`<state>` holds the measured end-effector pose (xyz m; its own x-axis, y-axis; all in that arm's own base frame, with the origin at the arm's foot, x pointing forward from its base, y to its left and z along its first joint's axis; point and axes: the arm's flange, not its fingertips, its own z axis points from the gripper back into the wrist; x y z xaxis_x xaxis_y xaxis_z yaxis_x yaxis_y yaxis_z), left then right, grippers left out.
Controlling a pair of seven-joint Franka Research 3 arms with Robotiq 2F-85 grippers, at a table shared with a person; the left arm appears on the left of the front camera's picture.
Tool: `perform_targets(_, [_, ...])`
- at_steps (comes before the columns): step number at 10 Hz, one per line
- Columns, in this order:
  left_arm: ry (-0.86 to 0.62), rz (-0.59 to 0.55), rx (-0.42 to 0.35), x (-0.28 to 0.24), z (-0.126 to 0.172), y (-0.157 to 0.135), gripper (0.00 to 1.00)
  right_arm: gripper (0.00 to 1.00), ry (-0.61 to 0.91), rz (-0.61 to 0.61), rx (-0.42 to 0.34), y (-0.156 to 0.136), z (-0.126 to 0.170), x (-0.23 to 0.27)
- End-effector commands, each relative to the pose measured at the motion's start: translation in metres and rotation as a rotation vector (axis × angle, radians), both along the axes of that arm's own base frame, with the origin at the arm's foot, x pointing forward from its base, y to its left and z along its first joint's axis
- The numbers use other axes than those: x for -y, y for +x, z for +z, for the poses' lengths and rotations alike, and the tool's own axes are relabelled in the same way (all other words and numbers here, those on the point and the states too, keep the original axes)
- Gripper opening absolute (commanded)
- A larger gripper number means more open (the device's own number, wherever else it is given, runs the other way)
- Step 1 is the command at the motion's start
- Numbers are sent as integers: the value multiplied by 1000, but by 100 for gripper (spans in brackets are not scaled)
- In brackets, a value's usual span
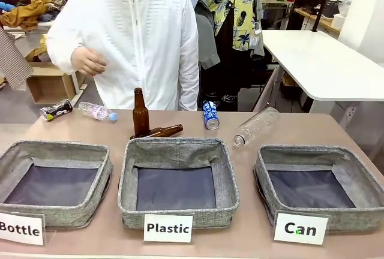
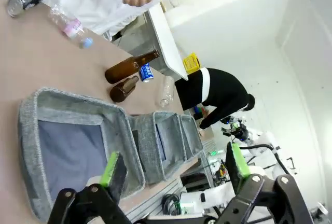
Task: Sort the can waste into the basket.
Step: Pick up the can waste from the table and place it in the right Fabric basket.
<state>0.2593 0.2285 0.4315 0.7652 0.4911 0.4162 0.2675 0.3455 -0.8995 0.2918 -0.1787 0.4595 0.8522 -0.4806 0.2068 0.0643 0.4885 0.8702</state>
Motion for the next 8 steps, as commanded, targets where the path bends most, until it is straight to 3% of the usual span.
perform_targets(1, [33, -20, 30, -5, 11, -18, 100, 100, 6, 13, 23, -18, 15, 4])
perform_targets(6, [23, -23, 11, -5, 10, -20, 100, 100, 6, 13, 23, -18, 15, 4])
perform_targets(7, [127, -82, 43, 8, 20, -17, 100, 100, 6, 13, 23, -18, 15, 4])
perform_targets(8, [192, -113, -10, 6, 28, 8, 100, 100, 6, 13, 23, -18, 15, 4])
